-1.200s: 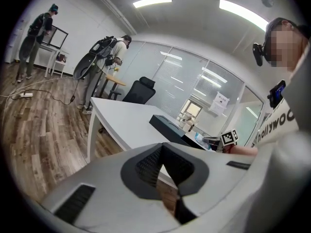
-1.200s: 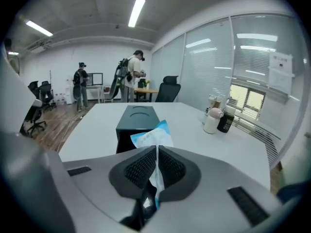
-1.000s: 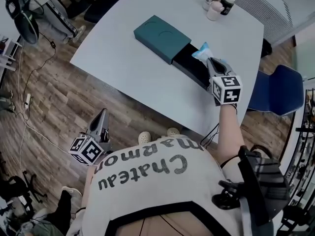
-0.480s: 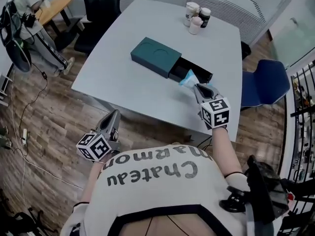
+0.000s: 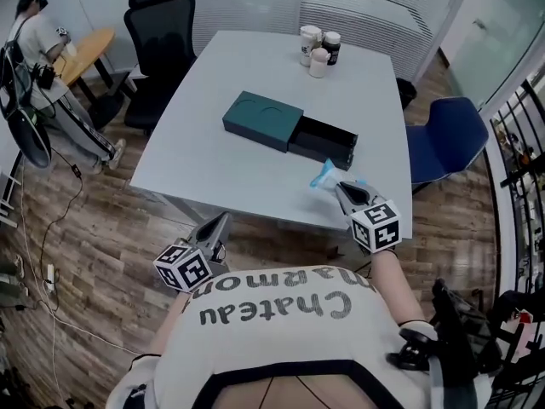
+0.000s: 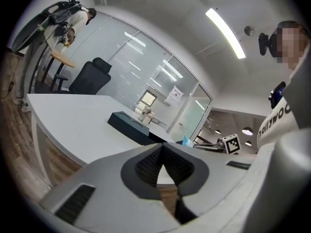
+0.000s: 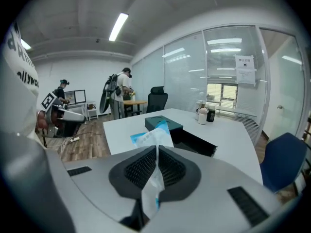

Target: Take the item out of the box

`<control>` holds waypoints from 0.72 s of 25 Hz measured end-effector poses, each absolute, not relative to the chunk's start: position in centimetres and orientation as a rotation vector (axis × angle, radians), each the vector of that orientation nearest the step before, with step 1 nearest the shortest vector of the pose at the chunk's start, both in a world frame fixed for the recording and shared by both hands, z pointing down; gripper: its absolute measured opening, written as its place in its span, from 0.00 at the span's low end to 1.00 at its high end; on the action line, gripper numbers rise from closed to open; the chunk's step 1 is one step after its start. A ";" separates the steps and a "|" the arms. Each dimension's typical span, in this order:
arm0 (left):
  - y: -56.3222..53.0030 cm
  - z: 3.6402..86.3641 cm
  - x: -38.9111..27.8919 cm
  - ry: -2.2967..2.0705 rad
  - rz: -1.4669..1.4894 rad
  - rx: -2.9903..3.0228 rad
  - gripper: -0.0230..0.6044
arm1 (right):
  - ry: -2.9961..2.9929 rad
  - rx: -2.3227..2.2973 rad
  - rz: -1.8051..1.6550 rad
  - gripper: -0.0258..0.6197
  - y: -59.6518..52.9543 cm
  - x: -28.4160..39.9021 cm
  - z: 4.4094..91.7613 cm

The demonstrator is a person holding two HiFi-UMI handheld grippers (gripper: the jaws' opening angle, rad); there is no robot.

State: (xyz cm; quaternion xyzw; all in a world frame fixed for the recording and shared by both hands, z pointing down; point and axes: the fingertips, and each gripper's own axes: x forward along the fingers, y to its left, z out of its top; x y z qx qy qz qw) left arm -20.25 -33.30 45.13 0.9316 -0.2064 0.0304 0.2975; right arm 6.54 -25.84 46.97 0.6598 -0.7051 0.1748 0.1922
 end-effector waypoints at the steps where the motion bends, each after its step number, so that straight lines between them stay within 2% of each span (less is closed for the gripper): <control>1: -33.1 45.0 -20.1 -0.536 0.086 2.486 0.03 | -1.988 1.853 0.494 0.07 -25.4 6.2 46.8; 9: -30.9 44.3 -18.3 -0.530 0.078 2.498 0.03 | -2.014 1.830 0.426 0.07 -22.1 6.7 44.2; 18: -27.4 44.4 -15.8 -0.585 0.106 2.483 0.03 | -2.004 1.837 0.435 0.07 -17.3 10.3 43.9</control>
